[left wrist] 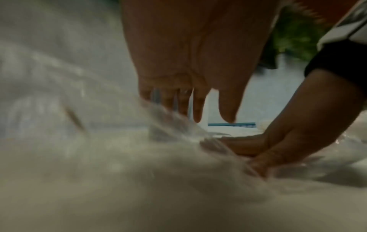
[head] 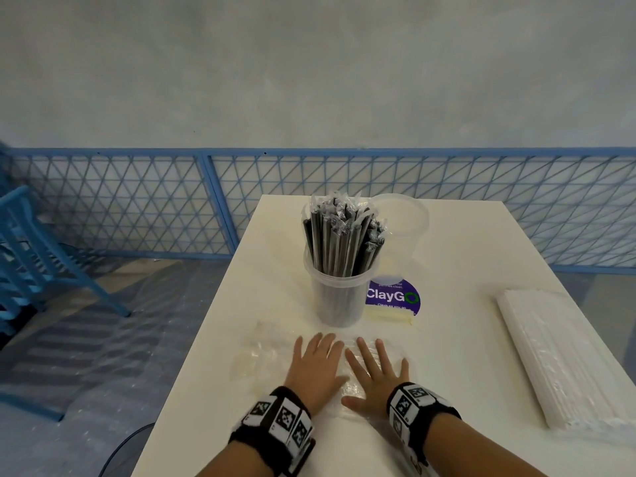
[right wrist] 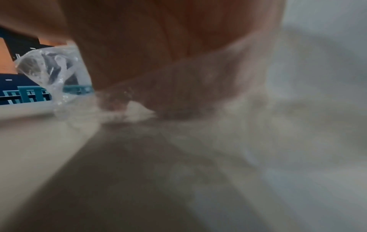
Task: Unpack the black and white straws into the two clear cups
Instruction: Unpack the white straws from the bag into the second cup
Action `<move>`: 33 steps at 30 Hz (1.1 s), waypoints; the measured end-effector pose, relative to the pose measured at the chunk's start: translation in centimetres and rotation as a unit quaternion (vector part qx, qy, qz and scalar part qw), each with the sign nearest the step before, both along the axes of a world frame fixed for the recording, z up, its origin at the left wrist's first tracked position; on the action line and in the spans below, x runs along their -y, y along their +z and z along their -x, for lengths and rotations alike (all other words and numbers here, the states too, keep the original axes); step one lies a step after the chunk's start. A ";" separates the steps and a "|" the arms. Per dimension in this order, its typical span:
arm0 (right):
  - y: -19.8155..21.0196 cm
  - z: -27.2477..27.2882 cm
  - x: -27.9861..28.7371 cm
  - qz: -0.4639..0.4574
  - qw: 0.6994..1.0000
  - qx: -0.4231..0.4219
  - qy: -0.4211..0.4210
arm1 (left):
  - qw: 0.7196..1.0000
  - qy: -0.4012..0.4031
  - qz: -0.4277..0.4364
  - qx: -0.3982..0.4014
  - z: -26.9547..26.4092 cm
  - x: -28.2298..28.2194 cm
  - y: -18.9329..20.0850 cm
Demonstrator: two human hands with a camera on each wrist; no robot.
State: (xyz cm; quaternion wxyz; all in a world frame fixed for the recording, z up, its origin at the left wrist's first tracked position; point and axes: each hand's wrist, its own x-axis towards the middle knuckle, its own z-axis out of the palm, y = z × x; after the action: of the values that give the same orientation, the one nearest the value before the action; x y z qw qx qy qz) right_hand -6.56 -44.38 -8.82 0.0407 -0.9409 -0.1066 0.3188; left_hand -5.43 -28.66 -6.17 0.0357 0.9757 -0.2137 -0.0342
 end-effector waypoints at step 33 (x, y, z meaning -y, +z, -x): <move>10.6 -0.7 5.5 -0.289 0.919 0.193 -0.184 | 0.947 0.203 0.247 0.019 -2.7 -5.6 9.1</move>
State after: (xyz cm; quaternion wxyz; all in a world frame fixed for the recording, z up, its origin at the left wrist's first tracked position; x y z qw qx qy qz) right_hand -5.84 -49.88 1.83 0.3475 -0.9345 -0.0251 0.0731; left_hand -2.69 -23.08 2.91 0.2781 0.9594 -0.0139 0.0458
